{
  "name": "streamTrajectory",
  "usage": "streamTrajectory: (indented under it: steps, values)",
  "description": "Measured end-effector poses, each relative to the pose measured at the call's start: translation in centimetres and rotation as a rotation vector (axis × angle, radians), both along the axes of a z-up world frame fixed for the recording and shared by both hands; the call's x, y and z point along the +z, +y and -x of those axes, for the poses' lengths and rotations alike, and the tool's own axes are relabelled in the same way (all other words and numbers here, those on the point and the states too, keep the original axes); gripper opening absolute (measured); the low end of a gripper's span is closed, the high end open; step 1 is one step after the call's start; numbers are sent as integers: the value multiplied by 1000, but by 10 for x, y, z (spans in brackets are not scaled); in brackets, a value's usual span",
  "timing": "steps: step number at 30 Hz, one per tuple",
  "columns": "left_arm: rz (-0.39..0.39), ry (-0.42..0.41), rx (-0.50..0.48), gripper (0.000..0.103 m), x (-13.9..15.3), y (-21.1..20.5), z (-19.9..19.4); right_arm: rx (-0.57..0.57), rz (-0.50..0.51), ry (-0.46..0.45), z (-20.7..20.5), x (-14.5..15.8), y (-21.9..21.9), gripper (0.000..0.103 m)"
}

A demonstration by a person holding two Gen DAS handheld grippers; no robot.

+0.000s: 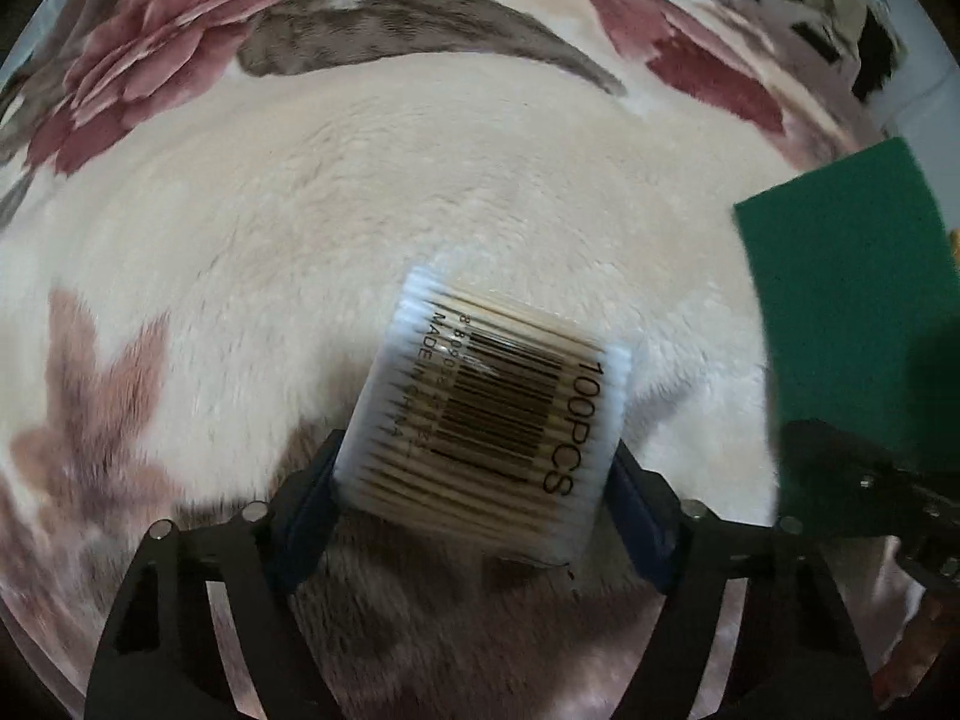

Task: Organize soft objects
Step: 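Grasp the clear cotton swab pack with the left tool while the right tool grasps the green pad, then carry the swab pack and green pad with both tools over the orange basket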

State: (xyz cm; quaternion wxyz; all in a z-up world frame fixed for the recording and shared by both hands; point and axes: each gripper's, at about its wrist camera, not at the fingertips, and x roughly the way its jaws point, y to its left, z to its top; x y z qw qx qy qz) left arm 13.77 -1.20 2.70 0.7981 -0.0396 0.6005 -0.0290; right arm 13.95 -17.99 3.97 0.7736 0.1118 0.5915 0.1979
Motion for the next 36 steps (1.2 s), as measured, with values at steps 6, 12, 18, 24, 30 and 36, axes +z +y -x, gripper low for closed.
streamTrajectory:
  steps: [6, 12, 18, 24, 30, 36]
  values:
    - [41, 24, 73, 80, 6, 5, 27, 6, -5, -32, 16, 11, -1, 8]
    - [52, 66, 128, 91, -11, 1, 37, 2, 18, 9, 24, 10, -4, 11]
    - [170, 62, 200, 101, -16, 15, 37, -96, -2, -11, 19, 9, -11, 11]
    - [232, 99, 230, 103, -23, 22, 33, -108, -35, -20, 23, 6, -13, 11]
    - [151, 73, 186, 94, -17, 3, 27, -108, -68, -1, 25, 3, -14, 11]
    - [87, 16, 172, 81, -3, -2, 36, -106, -59, -18, 31, 8, -18, 8]
